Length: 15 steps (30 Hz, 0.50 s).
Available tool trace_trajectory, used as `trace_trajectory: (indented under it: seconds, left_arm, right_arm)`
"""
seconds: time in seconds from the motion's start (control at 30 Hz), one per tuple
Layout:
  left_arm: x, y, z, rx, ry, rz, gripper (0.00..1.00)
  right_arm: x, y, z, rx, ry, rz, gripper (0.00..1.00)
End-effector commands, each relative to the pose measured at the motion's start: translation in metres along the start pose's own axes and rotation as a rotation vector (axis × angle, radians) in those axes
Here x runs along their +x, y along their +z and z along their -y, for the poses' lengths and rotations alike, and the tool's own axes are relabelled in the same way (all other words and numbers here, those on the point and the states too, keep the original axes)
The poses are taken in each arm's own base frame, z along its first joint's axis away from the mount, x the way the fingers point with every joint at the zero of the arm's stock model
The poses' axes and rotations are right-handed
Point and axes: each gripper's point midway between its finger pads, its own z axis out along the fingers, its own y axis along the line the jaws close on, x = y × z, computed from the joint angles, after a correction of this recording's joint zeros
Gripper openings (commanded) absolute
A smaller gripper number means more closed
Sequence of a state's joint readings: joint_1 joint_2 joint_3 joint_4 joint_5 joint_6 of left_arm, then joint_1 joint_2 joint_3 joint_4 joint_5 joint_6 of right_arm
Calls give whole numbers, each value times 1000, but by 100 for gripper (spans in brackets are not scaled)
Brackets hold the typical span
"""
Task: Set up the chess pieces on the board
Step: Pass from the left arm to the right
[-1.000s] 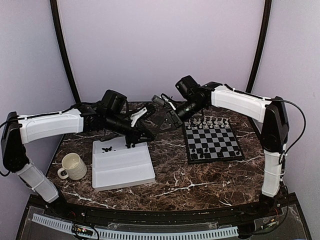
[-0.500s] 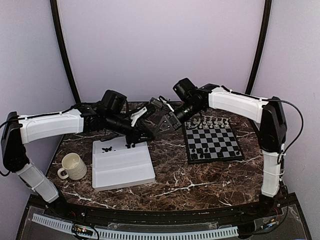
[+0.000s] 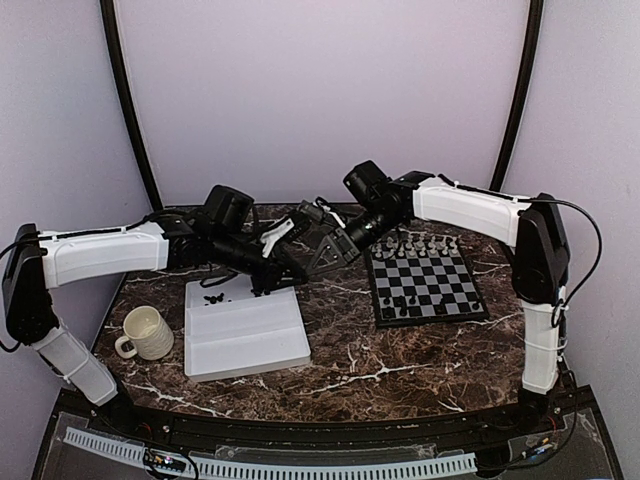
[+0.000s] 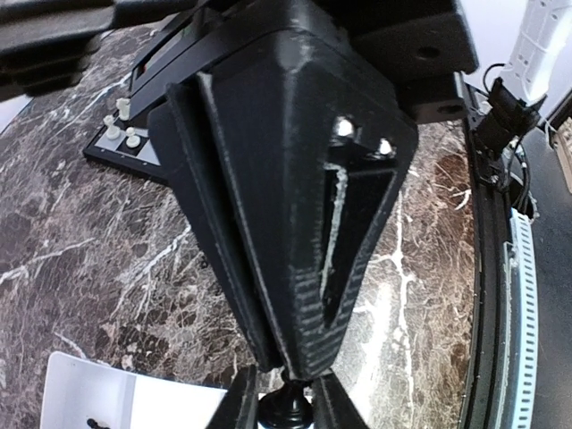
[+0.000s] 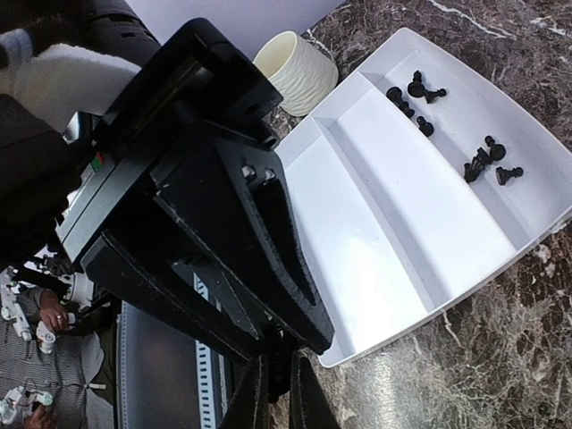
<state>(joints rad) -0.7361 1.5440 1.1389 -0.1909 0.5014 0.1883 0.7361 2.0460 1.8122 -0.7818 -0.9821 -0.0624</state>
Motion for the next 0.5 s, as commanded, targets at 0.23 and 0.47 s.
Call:
trace_trajectory:
  seconds: [0.23, 0.47]
  left_arm:
    - [3, -16, -24, -198, 45, 15, 52]
    - [8, -35, -49, -387, 74, -2, 53]
  right_arm:
    - [4, -44, 33, 281, -90, 6, 0]
    - [57, -123, 86, 581, -50, -76, 0]
